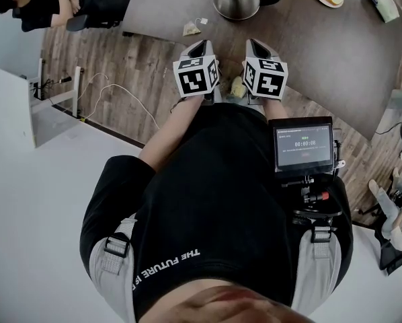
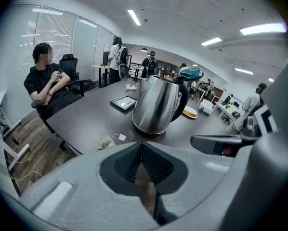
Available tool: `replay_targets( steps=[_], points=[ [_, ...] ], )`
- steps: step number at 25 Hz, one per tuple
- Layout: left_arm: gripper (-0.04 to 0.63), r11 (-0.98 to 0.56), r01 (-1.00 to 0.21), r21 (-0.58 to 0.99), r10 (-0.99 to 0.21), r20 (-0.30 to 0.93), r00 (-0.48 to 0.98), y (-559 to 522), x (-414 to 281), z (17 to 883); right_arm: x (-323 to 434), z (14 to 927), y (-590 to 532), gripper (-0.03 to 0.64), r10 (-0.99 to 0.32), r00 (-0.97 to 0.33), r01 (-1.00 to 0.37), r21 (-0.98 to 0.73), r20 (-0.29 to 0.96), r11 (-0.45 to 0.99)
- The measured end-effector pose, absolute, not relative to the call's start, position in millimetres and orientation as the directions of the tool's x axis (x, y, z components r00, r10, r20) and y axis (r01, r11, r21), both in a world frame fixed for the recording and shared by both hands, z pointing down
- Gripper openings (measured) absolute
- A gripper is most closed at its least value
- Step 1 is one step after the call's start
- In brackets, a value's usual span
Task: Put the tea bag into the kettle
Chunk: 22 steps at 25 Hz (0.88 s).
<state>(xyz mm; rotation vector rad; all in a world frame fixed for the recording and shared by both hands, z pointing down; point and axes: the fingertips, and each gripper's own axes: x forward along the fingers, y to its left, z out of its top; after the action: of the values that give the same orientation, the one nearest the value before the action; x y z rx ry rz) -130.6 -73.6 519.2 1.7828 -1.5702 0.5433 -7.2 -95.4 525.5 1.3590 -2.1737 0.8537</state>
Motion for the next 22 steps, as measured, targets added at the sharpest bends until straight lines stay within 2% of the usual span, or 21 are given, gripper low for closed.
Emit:
replay_targets(
  steps=[12,22],
  points=[
    [0.006,-0.040,-0.975,0.218,-0.691,0.699,0.184,-81.8,-129.0,516.8,-10.7,522.8,-96.0,0.007,-0.630,-0.427,-0.901,-0.251,0.649,0.353],
    [0.006,-0.072,-0.976,0.203,-0.645,0.737,0.201,-76.0,-127.0,528.9,-5.5,525.7,-92.6,0.006,-0.621,-0.410,-0.910,-0.255,0.668,0.327]
  ],
)
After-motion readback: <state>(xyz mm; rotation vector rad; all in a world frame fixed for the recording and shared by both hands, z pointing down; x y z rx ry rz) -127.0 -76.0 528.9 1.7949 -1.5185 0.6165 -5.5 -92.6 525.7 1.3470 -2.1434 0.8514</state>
